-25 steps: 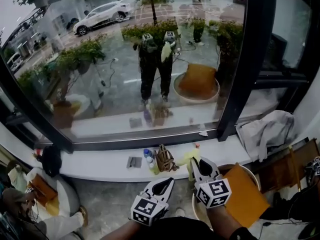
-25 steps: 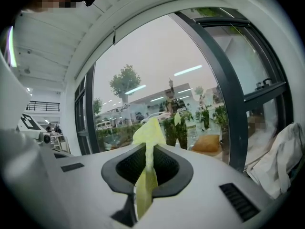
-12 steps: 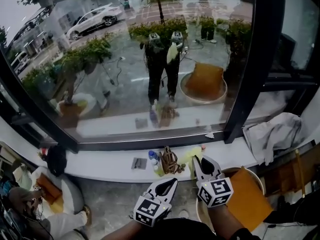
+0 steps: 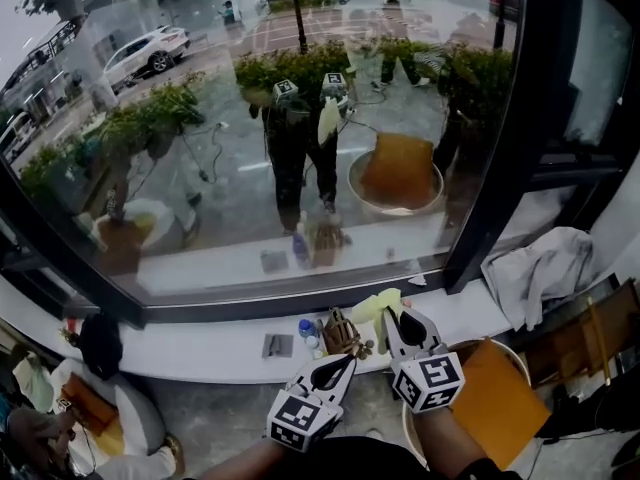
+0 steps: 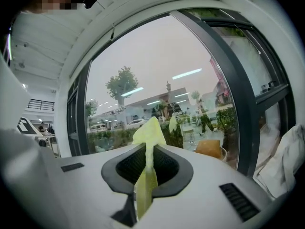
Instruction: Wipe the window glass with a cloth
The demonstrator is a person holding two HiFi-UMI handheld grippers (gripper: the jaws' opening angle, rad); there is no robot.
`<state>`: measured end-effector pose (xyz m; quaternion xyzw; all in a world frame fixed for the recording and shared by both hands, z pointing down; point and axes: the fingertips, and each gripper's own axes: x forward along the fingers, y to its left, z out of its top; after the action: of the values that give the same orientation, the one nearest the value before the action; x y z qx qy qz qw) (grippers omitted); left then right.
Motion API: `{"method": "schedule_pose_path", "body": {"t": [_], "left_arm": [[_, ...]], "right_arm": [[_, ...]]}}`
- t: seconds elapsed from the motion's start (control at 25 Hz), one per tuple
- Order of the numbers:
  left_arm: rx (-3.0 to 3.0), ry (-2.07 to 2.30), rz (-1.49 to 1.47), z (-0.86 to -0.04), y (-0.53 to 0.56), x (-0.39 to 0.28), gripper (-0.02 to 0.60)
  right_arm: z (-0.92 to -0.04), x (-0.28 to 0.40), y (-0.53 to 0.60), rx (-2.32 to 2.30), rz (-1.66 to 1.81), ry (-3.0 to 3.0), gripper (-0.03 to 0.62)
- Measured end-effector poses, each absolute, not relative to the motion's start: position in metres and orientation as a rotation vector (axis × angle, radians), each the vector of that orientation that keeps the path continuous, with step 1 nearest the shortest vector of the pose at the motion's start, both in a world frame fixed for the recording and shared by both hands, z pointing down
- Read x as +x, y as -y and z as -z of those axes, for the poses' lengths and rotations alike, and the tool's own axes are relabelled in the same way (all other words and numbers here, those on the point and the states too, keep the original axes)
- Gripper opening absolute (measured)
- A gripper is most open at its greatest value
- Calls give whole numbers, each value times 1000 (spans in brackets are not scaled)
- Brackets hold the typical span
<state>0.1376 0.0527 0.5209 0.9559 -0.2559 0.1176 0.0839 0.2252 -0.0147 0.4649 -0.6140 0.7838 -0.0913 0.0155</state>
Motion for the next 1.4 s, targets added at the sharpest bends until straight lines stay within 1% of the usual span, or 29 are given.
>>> {"method": "schedule_pose_path", "body": {"t": [0.48, 0.72, 1.0, 1.24, 1.4], "left_arm": [[2900, 561, -304, -517, 25, 53, 8], [2925, 483, -289, -517, 39, 28, 8], [2912, 448, -302, -523, 35, 43, 8], [2934, 487, -297, -508, 37, 91, 8], [2923, 547, -282, -501, 64, 91, 8]], "right_arm": [[-443, 152, 86, -2105, 187, -2298, 52], [-432, 137, 97, -2191, 122, -2229, 52], [-422, 167, 99, -2245, 79, -2201, 52], [-399, 240, 113, -2263, 27, -2163, 51], [-379, 258, 145, -2264, -19, -2153, 52]]}}
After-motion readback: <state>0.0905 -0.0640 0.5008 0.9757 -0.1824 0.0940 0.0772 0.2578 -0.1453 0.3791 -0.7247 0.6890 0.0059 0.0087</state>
